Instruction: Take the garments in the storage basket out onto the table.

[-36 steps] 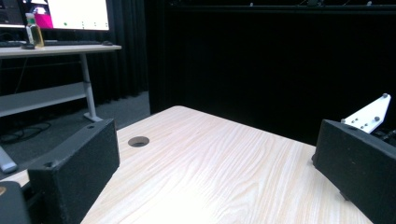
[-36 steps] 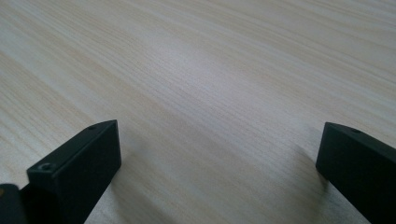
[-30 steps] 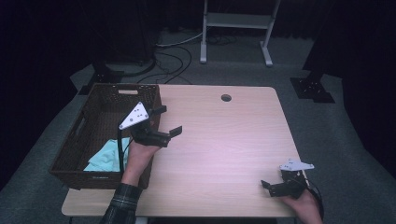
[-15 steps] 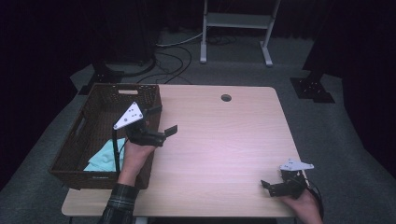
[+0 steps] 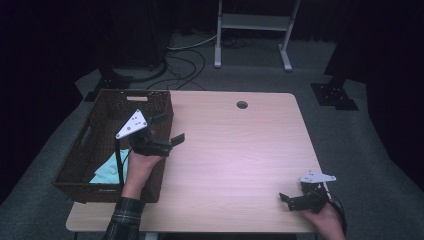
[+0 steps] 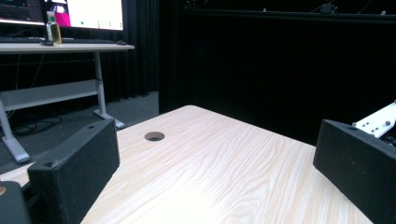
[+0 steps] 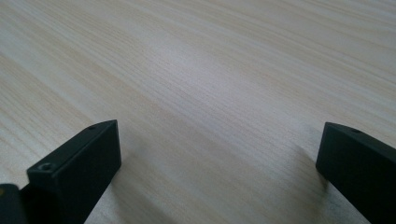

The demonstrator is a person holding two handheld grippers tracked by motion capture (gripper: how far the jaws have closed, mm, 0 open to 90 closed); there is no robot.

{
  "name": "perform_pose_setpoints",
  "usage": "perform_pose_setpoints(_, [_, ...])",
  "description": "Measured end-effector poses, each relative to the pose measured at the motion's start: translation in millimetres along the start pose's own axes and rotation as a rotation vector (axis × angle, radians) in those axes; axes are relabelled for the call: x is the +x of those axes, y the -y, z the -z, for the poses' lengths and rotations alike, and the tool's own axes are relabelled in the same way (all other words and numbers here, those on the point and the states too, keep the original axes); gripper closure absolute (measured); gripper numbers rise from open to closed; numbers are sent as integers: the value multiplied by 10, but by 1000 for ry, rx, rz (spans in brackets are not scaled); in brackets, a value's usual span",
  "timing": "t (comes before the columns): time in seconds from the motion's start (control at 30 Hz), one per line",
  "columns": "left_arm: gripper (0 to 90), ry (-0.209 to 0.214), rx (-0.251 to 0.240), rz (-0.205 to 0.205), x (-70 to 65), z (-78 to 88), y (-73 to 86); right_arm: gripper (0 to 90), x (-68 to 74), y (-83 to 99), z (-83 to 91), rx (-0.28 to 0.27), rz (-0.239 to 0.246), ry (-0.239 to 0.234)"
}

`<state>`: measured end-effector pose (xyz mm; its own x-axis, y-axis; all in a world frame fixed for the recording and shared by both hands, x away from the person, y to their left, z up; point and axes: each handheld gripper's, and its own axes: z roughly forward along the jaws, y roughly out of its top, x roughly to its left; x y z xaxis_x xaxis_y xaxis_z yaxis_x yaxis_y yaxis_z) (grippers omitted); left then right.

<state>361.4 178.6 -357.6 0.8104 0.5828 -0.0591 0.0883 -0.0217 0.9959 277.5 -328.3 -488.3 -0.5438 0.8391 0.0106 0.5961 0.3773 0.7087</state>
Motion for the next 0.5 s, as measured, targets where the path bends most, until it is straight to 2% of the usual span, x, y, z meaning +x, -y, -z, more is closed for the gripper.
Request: perform_pose_setpoints(0.5, [0,-8,15,-5,41,61,3,0,2,-1,-1,0,0,1])
